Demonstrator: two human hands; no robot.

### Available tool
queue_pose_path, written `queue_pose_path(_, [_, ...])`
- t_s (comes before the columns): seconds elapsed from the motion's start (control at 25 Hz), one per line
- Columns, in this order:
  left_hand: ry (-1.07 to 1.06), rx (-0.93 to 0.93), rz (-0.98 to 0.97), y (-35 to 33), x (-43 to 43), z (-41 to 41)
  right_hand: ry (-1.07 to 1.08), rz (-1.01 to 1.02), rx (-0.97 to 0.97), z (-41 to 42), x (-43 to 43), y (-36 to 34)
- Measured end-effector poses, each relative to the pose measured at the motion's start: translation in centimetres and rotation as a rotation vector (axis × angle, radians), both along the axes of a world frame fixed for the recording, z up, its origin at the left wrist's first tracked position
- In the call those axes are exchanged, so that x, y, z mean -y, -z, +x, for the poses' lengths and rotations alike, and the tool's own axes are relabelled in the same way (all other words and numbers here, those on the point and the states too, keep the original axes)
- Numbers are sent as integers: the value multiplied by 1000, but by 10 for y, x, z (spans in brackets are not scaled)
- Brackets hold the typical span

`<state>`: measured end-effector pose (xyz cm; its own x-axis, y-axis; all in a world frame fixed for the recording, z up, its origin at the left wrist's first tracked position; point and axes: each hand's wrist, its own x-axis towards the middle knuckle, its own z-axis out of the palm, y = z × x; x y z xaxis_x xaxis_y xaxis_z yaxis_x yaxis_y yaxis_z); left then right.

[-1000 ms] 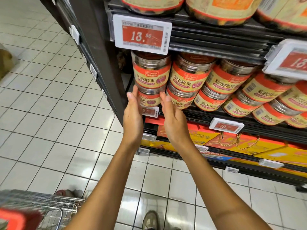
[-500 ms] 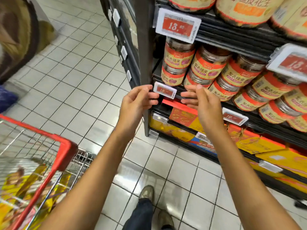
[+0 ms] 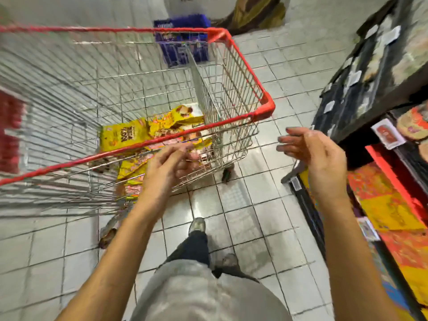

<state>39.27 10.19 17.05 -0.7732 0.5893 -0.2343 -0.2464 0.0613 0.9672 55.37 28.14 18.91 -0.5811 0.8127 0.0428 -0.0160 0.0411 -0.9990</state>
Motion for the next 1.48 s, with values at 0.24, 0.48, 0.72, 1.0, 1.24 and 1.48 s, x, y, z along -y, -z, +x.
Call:
queue_pose_path(0.24, [-361,20,78,4,109,-83,-220,-38,23,-112,56,11])
queue_pose_path(0.48, [-501,-95,53,-25,198,-198,-291,-59,-11,-254,114,1])
queue_pose_path(0.72, [-601,-192,31,-69,276,-244,-690,39,19,-379,212,-33])
queue_pose_path(1.0, [-528,-311,59,-116,404,-259,-1003,293,47,-445,377,-66])
queue_pose_path(1.24, [-136,-412,-29,-124,510,-363,-765,287,152,-491,492,-67])
queue_pose_path(1.48, [46,-414,-17,-121,515,-466,-691,169,431,-537,553,-64])
